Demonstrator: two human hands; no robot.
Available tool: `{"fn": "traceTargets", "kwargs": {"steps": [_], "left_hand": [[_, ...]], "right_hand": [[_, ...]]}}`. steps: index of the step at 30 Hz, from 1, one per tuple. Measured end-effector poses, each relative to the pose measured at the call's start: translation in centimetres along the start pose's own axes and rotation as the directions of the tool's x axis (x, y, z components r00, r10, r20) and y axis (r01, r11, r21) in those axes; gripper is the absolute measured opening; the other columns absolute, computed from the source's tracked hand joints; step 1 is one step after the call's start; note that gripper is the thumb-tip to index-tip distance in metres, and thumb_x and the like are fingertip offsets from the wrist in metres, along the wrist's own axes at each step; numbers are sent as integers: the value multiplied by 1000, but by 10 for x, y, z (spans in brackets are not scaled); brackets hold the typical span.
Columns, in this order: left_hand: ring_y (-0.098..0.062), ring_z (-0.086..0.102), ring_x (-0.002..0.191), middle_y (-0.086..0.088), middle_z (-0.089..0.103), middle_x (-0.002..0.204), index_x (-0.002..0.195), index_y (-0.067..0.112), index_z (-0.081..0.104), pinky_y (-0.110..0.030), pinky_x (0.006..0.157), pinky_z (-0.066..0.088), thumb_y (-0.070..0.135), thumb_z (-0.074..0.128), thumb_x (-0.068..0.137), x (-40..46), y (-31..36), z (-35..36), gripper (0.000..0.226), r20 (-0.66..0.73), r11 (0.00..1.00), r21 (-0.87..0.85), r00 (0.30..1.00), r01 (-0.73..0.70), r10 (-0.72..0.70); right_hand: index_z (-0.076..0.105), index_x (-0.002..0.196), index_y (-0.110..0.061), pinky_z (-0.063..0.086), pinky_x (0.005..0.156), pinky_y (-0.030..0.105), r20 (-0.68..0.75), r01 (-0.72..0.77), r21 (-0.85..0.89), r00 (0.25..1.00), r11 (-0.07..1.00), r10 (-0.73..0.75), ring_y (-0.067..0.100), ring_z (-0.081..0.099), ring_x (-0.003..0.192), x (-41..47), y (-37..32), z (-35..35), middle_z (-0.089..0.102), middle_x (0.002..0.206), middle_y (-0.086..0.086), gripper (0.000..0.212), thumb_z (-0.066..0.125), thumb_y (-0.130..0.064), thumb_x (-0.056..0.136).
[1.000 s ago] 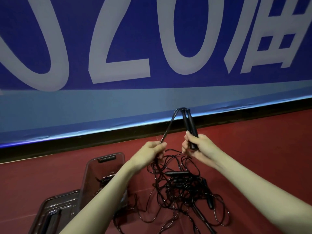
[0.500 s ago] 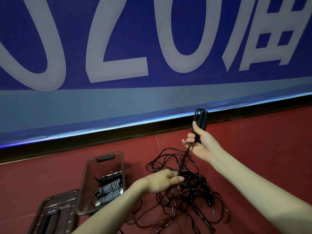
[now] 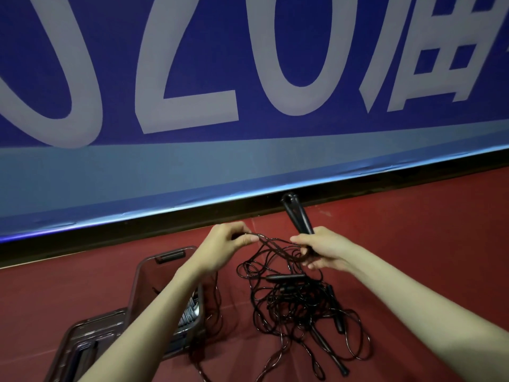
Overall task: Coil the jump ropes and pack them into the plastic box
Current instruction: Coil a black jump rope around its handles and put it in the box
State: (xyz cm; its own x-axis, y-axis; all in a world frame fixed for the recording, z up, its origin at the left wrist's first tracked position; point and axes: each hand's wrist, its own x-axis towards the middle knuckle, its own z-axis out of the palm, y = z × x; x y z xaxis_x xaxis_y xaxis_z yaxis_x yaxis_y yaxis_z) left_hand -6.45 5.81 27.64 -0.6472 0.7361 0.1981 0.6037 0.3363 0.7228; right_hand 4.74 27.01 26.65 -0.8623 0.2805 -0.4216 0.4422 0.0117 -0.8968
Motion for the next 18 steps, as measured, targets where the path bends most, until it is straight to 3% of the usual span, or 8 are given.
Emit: {"fn": "traceTargets", "kwargs": {"steps": [4, 7, 9, 11, 12, 14, 18], "left_hand": [[1, 58, 92, 13, 65, 97, 105, 29, 59, -20, 82, 46, 54, 62, 78, 6, 16, -4, 37, -42, 998, 47, 998, -53, 55], [-7, 56, 95, 13, 52, 103, 135, 43, 43, -31, 82, 47, 72, 44, 77, 7, 23, -4, 65, -80, 962, 270, 994, -49, 73], [-16, 58, 103, 9, 48, 119, 139, 49, 36, -35, 83, 48, 73, 34, 81, 6, 27, -1, 63, -58, 888, 460, 997, -10, 42], [-22, 61, 99, 7, 53, 117, 126, 48, 49, -35, 78, 48, 69, 31, 88, 7, 29, 1, 47, -20, 836, 549, 1000, -2, 15], [-23, 61, 91, 7, 59, 101, 106, 46, 57, -34, 73, 46, 68, 31, 89, 6, 28, 0, 38, 0, 851, 525, 1000, -1, 2], [-18, 55, 68, 6, 54, 66, 70, 34, 51, -33, 63, 41, 68, 34, 88, 5, 26, -4, 42, 47, 921, 390, 999, -6, -13], [-11, 38, 49, 6, 42, 49, 61, 14, 49, -26, 55, 35, 63, 44, 84, 4, 23, -11, 54, 69, 992, 123, 998, -20, 11]], "right_hand": [[55, 98, -13, 38, 36, 18, 107, 134, -285, 988, 949, -107, 9, 47, 41, -7, -3, 12, 50, 65, 1, 3, 55, -16, 98], [52, 89, -12, 35, 35, 19, 217, 196, -431, 970, 881, -110, 8, 45, 39, -15, -9, 20, 52, 70, 6, 9, 55, -15, 97], [50, 82, -13, 35, 35, 19, 274, 215, -503, 958, 837, -82, 9, 45, 40, -20, -13, 25, 52, 66, 4, 17, 58, -19, 97], [52, 76, -14, 33, 36, 18, 316, 217, -518, 947, 828, -51, 8, 43, 40, -25, -16, 28, 51, 58, -3, 23, 61, -23, 95], [54, 74, -14, 31, 36, 18, 332, 214, -504, 942, 837, -41, 8, 42, 40, -28, -18, 28, 51, 55, -5, 24, 62, -25, 94], [58, 76, -14, 26, 36, 17, 364, 195, -442, 931, 876, -24, 7, 39, 39, -32, -22, 26, 49, 54, -5, 20, 64, -24, 93], [63, 92, -8, 17, 32, 15, 468, 104, -234, 884, 967, 18, 4, 32, 36, -34, -26, 23, 46, 58, -2, 8, 63, -16, 93]]}}
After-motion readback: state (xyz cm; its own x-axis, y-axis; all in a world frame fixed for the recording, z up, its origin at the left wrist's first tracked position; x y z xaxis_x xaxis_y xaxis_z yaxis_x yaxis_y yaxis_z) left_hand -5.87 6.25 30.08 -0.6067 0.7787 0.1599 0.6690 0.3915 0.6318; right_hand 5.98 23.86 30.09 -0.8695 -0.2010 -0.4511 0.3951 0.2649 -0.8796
